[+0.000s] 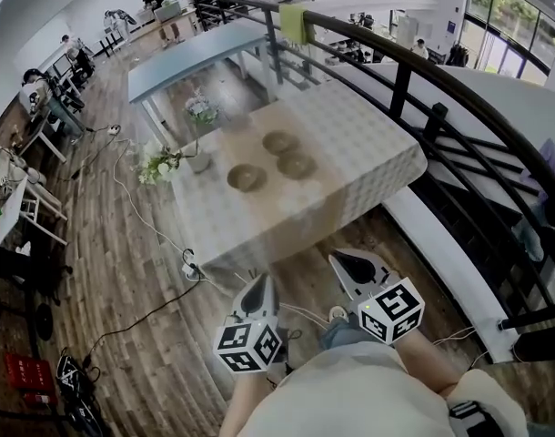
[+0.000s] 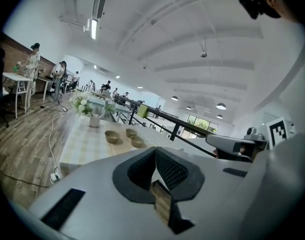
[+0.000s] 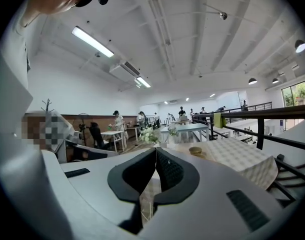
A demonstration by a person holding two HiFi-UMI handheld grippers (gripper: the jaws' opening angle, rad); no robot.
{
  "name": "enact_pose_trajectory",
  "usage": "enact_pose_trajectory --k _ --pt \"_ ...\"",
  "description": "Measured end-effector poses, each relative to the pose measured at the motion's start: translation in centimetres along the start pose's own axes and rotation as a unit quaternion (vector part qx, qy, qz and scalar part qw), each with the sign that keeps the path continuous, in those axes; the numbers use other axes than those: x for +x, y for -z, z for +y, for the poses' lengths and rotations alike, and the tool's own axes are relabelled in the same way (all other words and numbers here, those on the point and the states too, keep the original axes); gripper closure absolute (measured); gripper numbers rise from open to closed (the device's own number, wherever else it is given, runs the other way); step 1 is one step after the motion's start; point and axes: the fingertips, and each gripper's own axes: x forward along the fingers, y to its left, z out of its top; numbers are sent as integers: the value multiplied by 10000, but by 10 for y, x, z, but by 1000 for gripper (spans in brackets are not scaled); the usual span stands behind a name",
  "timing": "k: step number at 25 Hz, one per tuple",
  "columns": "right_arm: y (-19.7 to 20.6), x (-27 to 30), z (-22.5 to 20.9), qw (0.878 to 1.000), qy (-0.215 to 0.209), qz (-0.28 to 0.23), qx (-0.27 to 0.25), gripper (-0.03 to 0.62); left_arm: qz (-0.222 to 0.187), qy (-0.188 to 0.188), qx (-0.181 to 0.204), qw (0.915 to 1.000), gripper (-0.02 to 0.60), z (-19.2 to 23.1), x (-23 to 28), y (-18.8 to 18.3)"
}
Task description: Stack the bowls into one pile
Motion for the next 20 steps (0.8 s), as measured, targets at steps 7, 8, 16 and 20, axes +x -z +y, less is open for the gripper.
enact_pose_trajectory --k 7,8,16,20 --pt "-22 30 -57 9998 -181 -41 -108 592 -157 -101 7 9998 577 -9 61 -29" --pt "-24 34 -64 9997 -213 -39 -123 592 -169 -115 6 9998 577 -10 69 -32" --pt "-32 58 -109 9984 -510 0 -262 592 -141 -249 -122 9995 577 -18 124 -39" --pt "-33 68 -134 9982 -549 35 -225 592 -115 -287 -160 9994 577 -22 147 -43"
